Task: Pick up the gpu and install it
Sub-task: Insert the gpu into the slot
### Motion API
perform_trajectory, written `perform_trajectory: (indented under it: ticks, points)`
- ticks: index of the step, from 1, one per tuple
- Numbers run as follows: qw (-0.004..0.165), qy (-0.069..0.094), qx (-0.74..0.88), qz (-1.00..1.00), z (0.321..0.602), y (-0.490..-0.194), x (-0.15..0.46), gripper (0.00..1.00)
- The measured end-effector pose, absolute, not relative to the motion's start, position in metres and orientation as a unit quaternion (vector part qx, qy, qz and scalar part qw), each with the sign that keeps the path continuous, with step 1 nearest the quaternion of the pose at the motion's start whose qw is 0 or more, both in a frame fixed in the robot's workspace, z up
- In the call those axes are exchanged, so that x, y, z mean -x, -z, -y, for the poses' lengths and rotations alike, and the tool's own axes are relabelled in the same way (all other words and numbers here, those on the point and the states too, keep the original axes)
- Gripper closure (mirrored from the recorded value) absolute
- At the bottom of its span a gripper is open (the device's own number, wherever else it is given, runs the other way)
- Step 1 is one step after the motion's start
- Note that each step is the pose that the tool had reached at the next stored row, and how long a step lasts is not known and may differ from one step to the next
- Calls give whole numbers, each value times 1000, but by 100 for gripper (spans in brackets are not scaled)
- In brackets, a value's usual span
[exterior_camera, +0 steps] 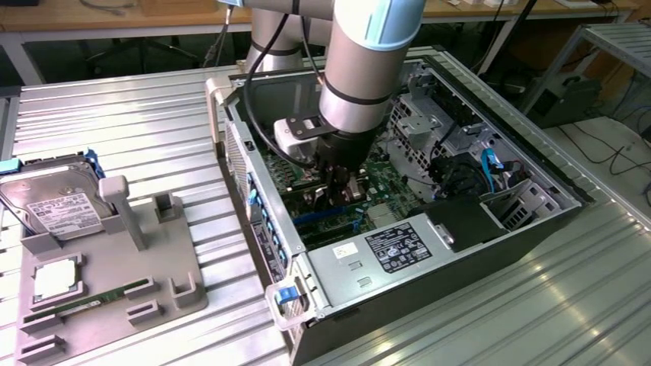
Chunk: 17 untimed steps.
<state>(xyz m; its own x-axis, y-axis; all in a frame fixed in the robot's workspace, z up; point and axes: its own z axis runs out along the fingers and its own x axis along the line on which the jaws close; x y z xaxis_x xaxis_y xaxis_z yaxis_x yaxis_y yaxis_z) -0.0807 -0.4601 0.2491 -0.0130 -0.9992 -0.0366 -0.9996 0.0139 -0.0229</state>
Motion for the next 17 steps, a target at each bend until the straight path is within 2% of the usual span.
perform_trajectory:
  ticks: [17]
  points:
    - [21, -5, 702, -712, 460, -247, 83, 72]
